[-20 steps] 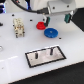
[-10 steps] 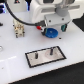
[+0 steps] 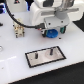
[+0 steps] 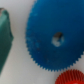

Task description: Insert the blue gear onto the right peg, followed by the red gear

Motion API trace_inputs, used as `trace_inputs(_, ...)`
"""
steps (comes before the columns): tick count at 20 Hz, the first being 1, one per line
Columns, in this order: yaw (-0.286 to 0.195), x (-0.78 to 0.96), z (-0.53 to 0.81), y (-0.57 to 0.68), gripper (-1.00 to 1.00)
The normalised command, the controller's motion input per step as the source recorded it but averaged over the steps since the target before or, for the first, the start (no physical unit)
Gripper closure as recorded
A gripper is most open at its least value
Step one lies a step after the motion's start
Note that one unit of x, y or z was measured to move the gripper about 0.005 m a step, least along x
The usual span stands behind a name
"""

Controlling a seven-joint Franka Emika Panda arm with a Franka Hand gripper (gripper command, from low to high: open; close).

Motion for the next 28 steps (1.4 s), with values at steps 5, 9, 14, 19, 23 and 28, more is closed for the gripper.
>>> trace_inputs(5,0.000,-0.17,0.00,0.01,1.00)
trace_inputs(9,0.000,0.22,0.47,0.01,1.00)
trace_inputs(14,0.000,0.45,0.55,-0.01,1.00)
trace_inputs(19,0.000,0.52,0.53,-0.07,1.00)
trace_inputs(23,0.000,0.64,0.56,-0.15,1.00)
trace_inputs(28,0.000,0.70,0.47,-0.20,1.00)
